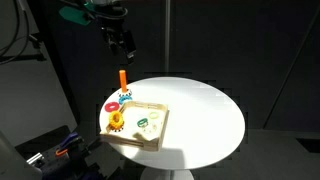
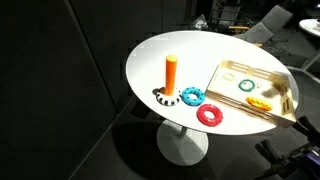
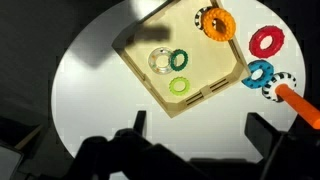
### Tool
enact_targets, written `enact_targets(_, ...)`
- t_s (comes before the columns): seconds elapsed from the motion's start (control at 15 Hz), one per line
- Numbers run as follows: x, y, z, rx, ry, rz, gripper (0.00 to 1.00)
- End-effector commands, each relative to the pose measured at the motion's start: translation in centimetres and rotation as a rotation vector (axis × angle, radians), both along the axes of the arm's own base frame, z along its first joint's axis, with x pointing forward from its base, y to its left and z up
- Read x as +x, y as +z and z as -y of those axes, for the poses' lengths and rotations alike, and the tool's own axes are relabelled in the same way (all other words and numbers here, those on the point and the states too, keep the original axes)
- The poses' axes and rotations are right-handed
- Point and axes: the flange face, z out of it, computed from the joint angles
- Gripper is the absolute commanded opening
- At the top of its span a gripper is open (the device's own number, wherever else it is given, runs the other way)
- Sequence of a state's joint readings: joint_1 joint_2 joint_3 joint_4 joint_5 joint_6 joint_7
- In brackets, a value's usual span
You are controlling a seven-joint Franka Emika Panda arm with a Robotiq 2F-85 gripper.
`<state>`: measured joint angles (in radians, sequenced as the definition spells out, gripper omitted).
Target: Put the red ring in the box.
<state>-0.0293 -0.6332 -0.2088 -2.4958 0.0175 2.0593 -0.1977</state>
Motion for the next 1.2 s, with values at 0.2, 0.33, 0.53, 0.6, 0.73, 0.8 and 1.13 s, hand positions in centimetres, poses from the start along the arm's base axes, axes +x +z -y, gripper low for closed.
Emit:
enact_targets(0.2,0.0,0.3,0.0,0.000,0.000,0.004,1.00)
enact_targets(0.33,0.2,0.1,-0.2,0.001,0.001,0.000,1.00)
enact_targets(0.53,1.2,-0.4,-1.5,-0.007,0.015,-0.014,1.00)
enact_targets(0.6,1.6,-0.5,-2.1,-0.012,0.024,-0.018,1.00)
enact_targets(0.73,2.2,-0.9,-3.4,-0.020,0.048,-0.029,1.00)
enact_targets(0.8,2.5,-1.1,-4.2,-0.023,0.062,-0.033,1.00)
enact_targets(1.13,3.9,-2.7,-8.6,-0.013,0.130,-0.062,1.00)
